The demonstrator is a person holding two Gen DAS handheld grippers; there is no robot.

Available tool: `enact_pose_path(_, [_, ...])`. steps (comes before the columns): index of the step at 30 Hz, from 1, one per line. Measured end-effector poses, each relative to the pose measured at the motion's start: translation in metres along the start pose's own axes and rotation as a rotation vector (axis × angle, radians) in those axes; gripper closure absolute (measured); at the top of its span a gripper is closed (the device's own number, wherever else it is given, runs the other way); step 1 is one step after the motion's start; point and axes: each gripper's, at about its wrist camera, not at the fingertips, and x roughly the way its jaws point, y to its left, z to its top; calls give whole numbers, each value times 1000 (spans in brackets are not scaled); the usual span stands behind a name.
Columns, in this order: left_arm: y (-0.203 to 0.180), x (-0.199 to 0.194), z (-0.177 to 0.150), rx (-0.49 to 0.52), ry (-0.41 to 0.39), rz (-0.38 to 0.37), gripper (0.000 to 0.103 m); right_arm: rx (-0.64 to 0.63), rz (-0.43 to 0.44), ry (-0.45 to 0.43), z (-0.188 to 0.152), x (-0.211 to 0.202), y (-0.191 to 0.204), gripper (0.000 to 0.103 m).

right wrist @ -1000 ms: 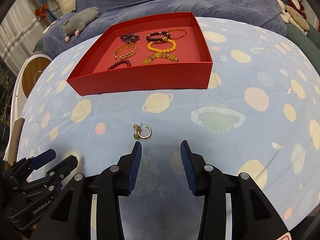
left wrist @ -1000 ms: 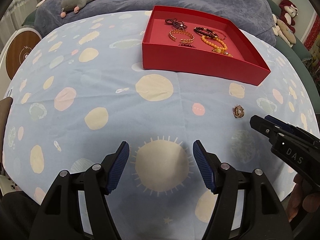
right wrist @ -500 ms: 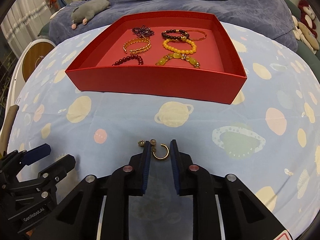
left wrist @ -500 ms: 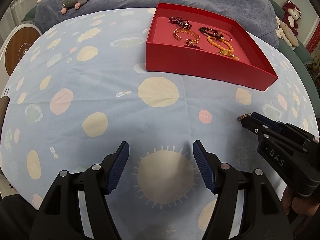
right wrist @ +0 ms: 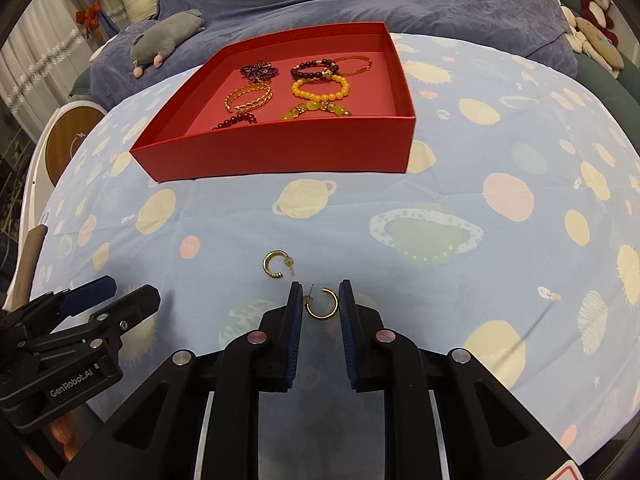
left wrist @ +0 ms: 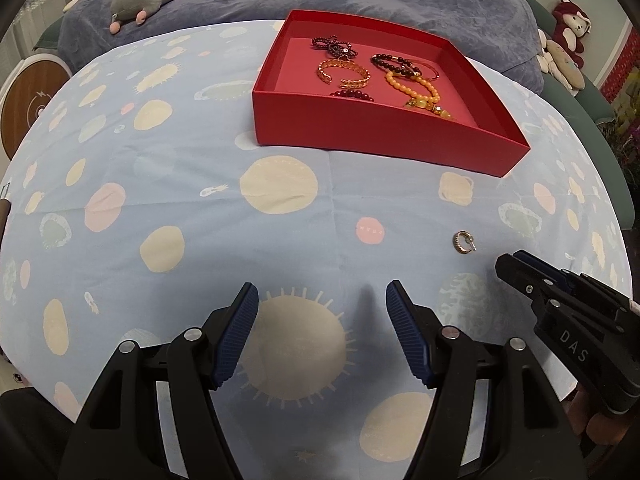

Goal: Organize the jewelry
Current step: 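Grasp one gold hoop earring with the right tool, then grasp the other gold hoop earring with the left tool while the right tool holds its earring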

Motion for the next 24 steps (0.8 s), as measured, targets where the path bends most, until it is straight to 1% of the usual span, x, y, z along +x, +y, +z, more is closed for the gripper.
enact_pose_path(7, [-20, 1, 0, 16, 4, -33, 40, 47, -27, -3, -7, -10, -20, 86])
enact_pose_path(14, [-57, 15, 11, 47, 3, -80, 40, 73, -22, -6, 2, -13, -39, 86])
enact_pose_path(18, [-77, 25, 19, 59, -3, -86, 41, 81, -19, 0, 8, -9, -49, 86])
enact_pose_path(19, [-81, 28, 20, 60, -1, -86, 42, 83, -18, 1, 9, -8, -51, 86])
enact_pose_path(21, [-87, 33, 23, 67, 3, -92, 48, 87, -14, 3, 12, -6, -56, 86])
enact_pose_path(22, [-91, 36, 24, 75, 9, -87, 52, 90, -12, 2, 14, -5, -58, 86])
enact_pose_path(23, [-95, 37, 24, 89, 0, -73, 53, 93, -11, 2, 15, -4, -60, 86])
enact_pose_path(24, [-98, 38, 24, 106, -5, -71, 59, 95, -9, 1, 17, -4, -62, 86])
